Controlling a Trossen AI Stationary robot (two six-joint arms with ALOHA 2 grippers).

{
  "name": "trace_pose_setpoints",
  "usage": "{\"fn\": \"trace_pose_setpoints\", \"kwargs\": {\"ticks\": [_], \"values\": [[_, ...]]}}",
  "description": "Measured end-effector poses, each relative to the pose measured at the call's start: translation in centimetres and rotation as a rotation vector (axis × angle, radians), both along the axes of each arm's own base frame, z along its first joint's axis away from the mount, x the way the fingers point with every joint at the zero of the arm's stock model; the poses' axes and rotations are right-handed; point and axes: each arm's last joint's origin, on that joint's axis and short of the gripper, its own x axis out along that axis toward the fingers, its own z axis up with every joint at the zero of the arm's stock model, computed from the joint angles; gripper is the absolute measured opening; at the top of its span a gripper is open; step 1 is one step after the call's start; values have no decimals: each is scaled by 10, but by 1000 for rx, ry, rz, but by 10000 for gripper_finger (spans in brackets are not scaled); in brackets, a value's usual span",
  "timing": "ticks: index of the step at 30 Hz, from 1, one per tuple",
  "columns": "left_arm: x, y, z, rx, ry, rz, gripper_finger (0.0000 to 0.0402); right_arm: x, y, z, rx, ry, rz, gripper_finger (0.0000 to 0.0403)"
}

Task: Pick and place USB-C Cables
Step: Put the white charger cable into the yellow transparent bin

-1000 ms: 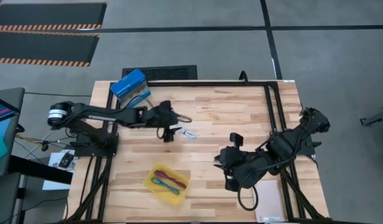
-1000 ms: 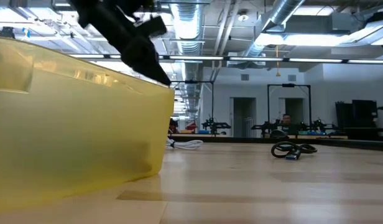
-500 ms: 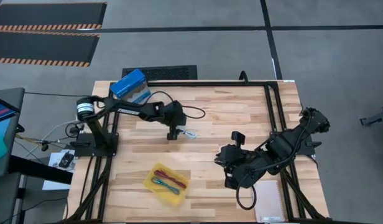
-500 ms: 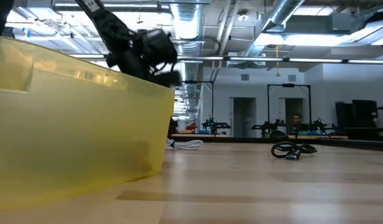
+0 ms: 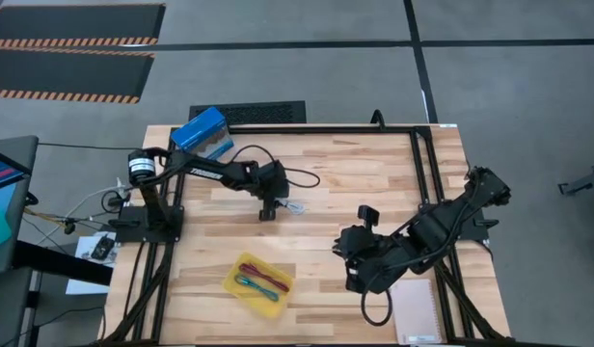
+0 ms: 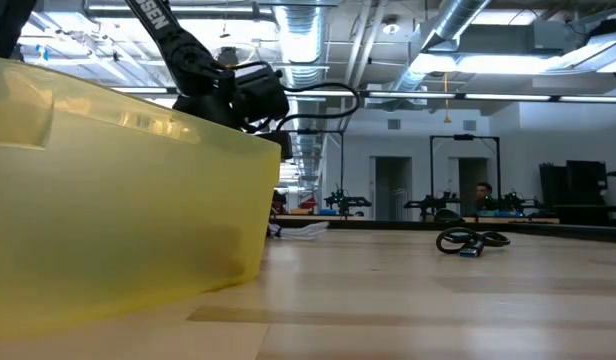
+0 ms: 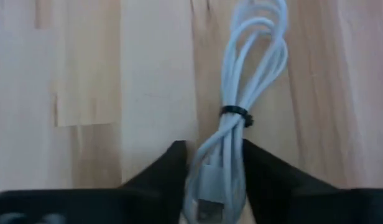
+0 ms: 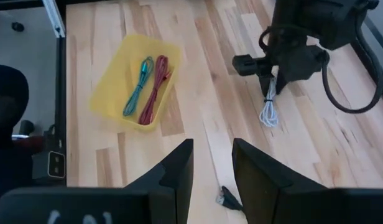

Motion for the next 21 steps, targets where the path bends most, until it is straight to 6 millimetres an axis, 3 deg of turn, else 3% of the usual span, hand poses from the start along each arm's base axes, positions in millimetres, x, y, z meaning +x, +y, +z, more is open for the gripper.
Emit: {"fn": "trace_pose_setpoints", "kwargs": {"ticks": [4,9,14,16,21], "values": [[0,0,0,-23,-2,43,29,0,0,-3,9,4,-16,133],[2,-4,1,-51,-17,129,26,1,0,-4,10,5,-20,133],[4,-15,15,20,-62,171,10,1,-1,-4,14,4,-25,133],[1,-18,26,30,-86,178,8,1,-1,-4,15,5,-24,133],[-11,-27,79,28,-268,197,7,1,-1,-3,-2,-14,-36,133]]}}
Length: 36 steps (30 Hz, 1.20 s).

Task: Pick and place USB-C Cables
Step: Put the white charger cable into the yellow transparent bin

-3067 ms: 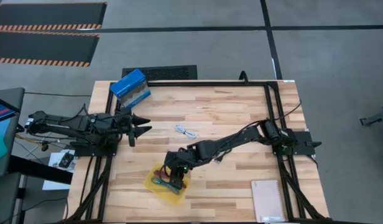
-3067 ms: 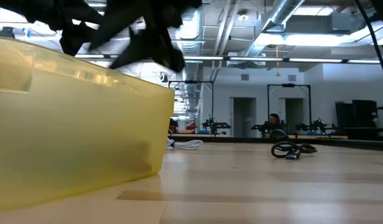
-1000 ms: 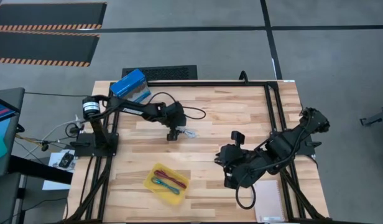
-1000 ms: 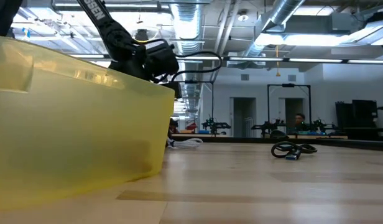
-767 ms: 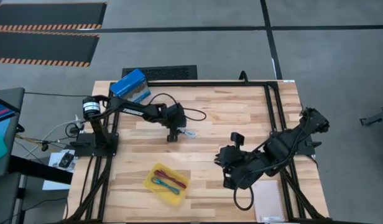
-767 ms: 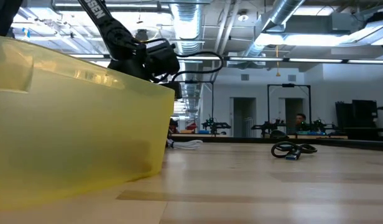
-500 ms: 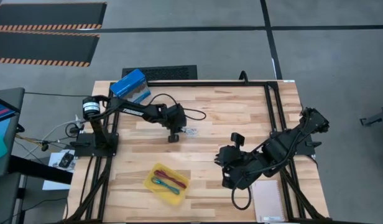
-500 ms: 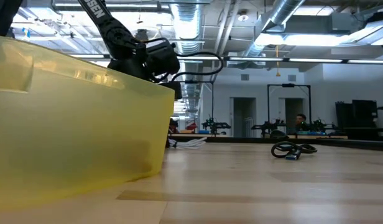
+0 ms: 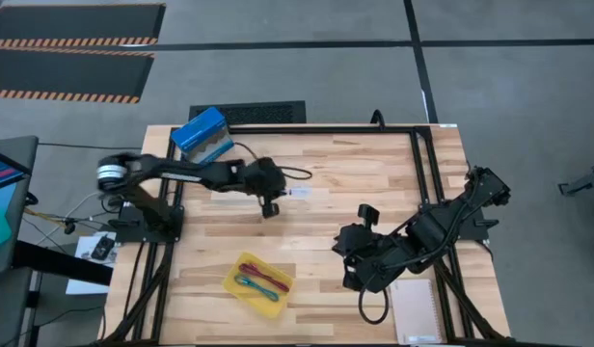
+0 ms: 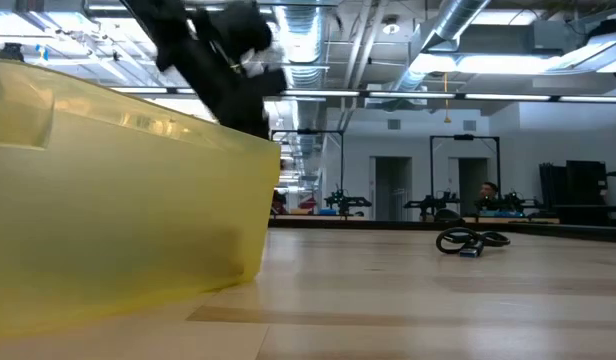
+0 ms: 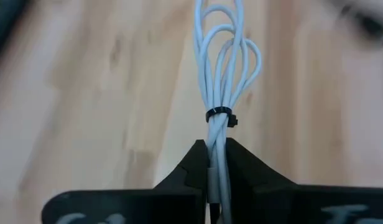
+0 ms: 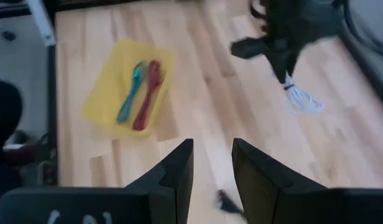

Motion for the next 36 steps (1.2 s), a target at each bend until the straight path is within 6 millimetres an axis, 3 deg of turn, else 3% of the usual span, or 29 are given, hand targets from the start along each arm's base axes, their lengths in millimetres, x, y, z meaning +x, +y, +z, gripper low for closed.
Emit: {"fn": "trace_pose_setpoints", "kwargs": {"ticks": [5,10,16,22,29,36], "values": [[-38,-15,63,18,-252,37,9,-4,3,0,-162,-106,-106,133],[-91,-40,89,6,-527,31,9,-5,3,-30,-290,-132,-225,133],[-138,-57,75,-92,-830,0,8,25,-21,-73,-201,-107,-286,133],[-153,-65,55,-173,-954,-23,8,76,-50,-101,12,-285,-36,126],[-156,-79,59,-178,-1022,-115,11,100,-98,-99,100,-672,-50,143],[-155,-88,57,-130,-1013,-94,12,104,-110,-89,59,-762,1,256]]}}
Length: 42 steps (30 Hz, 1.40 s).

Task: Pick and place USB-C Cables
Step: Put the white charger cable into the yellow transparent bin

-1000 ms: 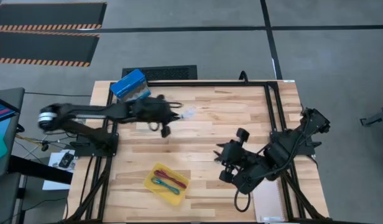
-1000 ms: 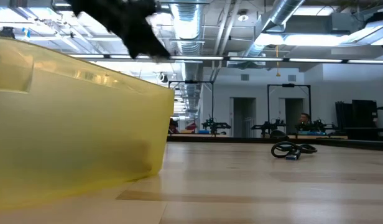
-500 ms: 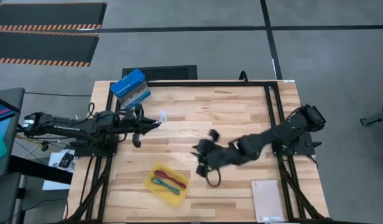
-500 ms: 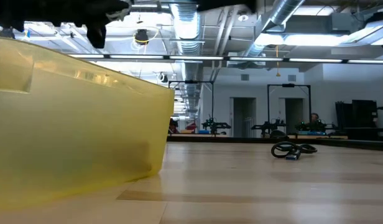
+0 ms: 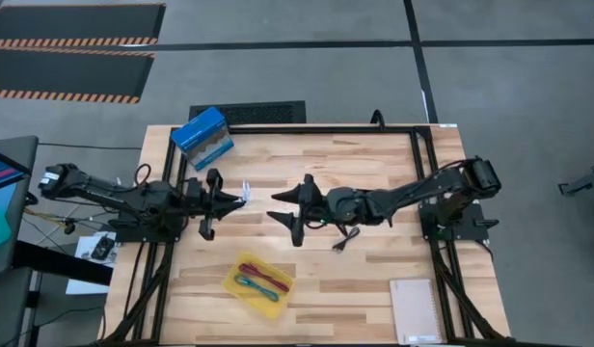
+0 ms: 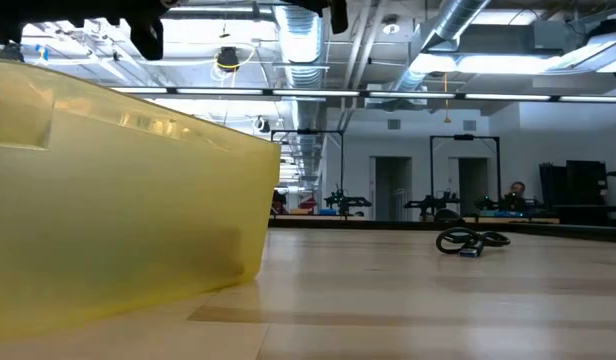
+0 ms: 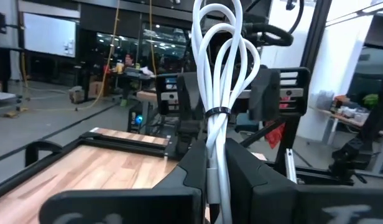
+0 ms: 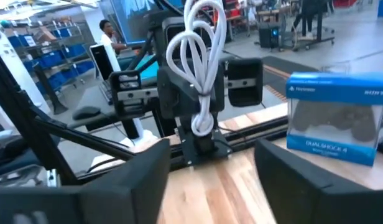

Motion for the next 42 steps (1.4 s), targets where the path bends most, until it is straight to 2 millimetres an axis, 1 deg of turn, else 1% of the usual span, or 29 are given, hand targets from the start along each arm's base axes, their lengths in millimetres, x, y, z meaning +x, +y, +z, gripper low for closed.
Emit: {"fn": "trace_pose_setpoints", "kwargs": {"ticks": [3,6,10,17,21,26,31,33,35,42], "values": [[4,-1,-2,-4,5,28,12,0,0,3,-18,-27,-1,289],[11,-3,-6,-3,20,40,13,0,-1,4,-39,-32,-2,300],[22,-4,-8,-13,-9,72,13,0,-1,5,-66,-38,-3,301],[39,-7,-6,-5,-98,108,13,1,-3,5,-76,-38,-8,301],[54,-11,-10,5,-64,104,13,1,-6,6,-75,-41,-17,301],[73,-20,-8,33,-34,85,13,1,-6,6,-74,-46,-20,302],[85,-31,-6,92,-22,65,13,1,-6,6,-75,-50,-27,297],[86,-32,-8,101,-13,75,13,0,-2,7,-81,-51,-59,279],[87,-32,-9,101,-3,90,13,-1,0,6,-93,-40,-83,244],[86,-31,-8,95,-10,115,13,-1,0,3,-80,-7,-76,72]]}}
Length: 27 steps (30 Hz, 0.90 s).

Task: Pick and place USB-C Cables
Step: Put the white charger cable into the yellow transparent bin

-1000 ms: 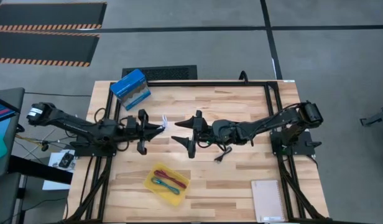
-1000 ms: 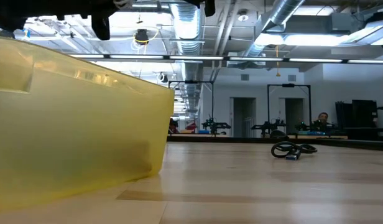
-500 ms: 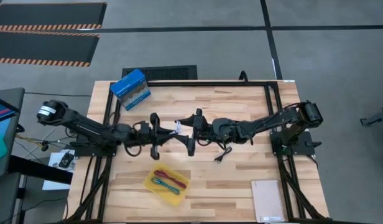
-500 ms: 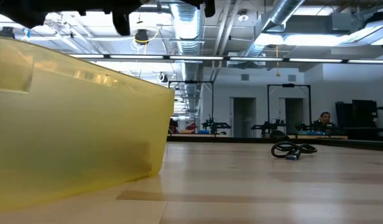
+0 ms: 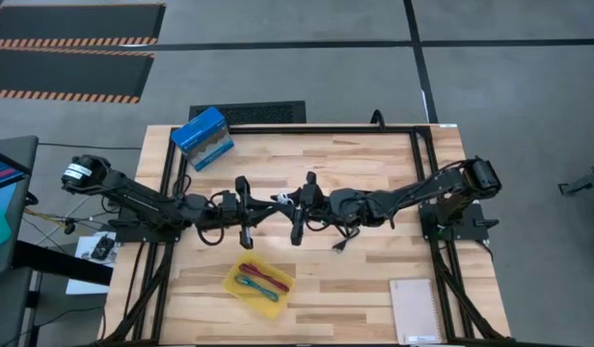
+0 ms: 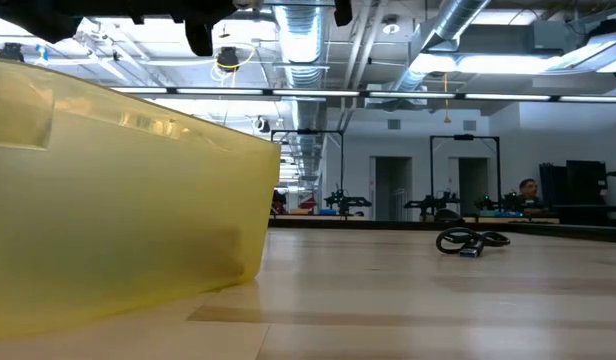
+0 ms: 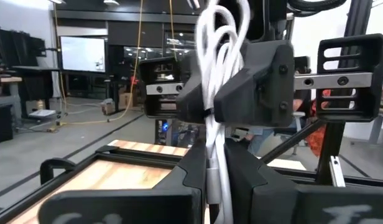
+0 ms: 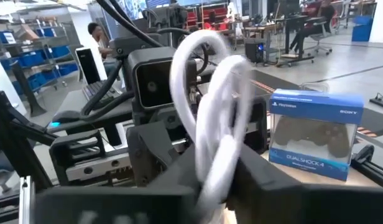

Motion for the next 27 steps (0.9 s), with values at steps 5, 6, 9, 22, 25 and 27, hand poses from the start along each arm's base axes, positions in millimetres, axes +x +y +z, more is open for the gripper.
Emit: {"fn": "trace_pose_setpoints", "kwargs": {"ticks": [5,6,9,22,25,27], "values": [[0,0,0,-8,4,22,16,0,1,0,3,0,1,28],[0,1,-1,-13,5,29,19,0,0,0,11,-1,0,28],[0,1,-2,-14,20,42,38,0,0,-1,17,5,-1,28],[-40,3,0,-59,308,10,189,-2,1,14,128,263,35,28],[-58,9,8,-117,320,19,197,4,9,10,227,324,106,28],[-68,12,11,-146,322,23,198,12,16,-3,268,378,142,28]]}}
